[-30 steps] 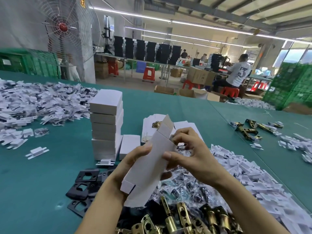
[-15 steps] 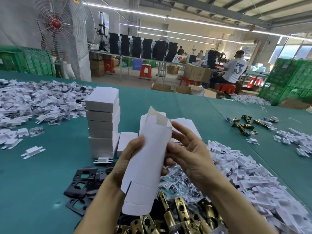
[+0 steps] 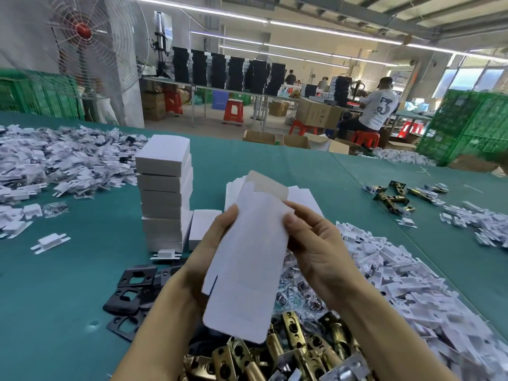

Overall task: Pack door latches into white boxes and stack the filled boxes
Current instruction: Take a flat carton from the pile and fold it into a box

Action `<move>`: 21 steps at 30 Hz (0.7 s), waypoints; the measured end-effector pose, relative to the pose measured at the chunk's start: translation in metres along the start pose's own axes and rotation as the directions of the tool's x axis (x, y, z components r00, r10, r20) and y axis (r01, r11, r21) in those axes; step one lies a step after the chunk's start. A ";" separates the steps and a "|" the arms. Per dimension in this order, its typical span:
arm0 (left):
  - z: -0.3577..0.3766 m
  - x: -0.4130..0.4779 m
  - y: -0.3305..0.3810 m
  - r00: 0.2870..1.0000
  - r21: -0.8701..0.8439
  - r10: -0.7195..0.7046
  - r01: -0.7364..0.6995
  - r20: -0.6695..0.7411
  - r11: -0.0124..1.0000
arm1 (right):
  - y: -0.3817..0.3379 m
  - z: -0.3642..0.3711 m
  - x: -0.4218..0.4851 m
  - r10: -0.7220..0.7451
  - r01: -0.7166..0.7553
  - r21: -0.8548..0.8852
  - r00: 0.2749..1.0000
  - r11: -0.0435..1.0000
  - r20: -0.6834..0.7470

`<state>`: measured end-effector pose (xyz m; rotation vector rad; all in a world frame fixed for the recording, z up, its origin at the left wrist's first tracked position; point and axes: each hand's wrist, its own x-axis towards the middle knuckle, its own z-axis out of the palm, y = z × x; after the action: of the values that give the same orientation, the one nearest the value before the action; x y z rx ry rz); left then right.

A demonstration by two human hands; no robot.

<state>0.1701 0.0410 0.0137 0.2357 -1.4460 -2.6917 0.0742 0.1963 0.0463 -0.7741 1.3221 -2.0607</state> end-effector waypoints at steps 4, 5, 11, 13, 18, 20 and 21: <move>0.018 0.006 -0.002 0.915 0.375 0.359 -0.274 -0.182 0.886 | -0.009 -0.012 -0.002 -0.055 0.049 -0.164 0.998 0.985 -0.035; 0.022 0.008 -0.003 0.889 0.449 0.426 -0.316 -0.167 0.836 | -0.010 -0.013 -0.003 -0.063 0.055 -0.179 0.997 0.982 -0.038; 0.030 0.009 -0.016 0.850 0.615 0.517 -0.459 0.096 0.641 | -0.013 -0.014 -0.003 -0.136 0.137 -0.263 0.990 0.955 0.019; 0.030 0.011 -0.020 0.809 0.585 0.575 -0.525 0.118 0.618 | -0.014 -0.015 -0.002 -0.159 0.156 -0.312 0.987 0.937 0.016; 0.026 0.012 -0.020 0.766 0.561 0.628 -0.581 0.133 0.590 | -0.010 -0.020 -0.004 -0.210 0.208 -0.394 0.977 0.895 0.038; 0.026 0.011 -0.020 0.787 0.540 0.608 -0.559 0.106 0.629 | -0.008 -0.022 -0.005 -0.214 0.212 -0.455 0.976 0.865 0.048; 0.025 0.010 -0.020 0.792 0.550 0.603 -0.546 0.094 0.632 | -0.007 -0.023 -0.005 -0.209 0.210 -0.483 0.976 0.850 0.057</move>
<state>0.1557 0.0714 0.0098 -0.0697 -1.8443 -1.6858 0.0601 0.2163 0.0443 -1.1821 1.8636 -1.8946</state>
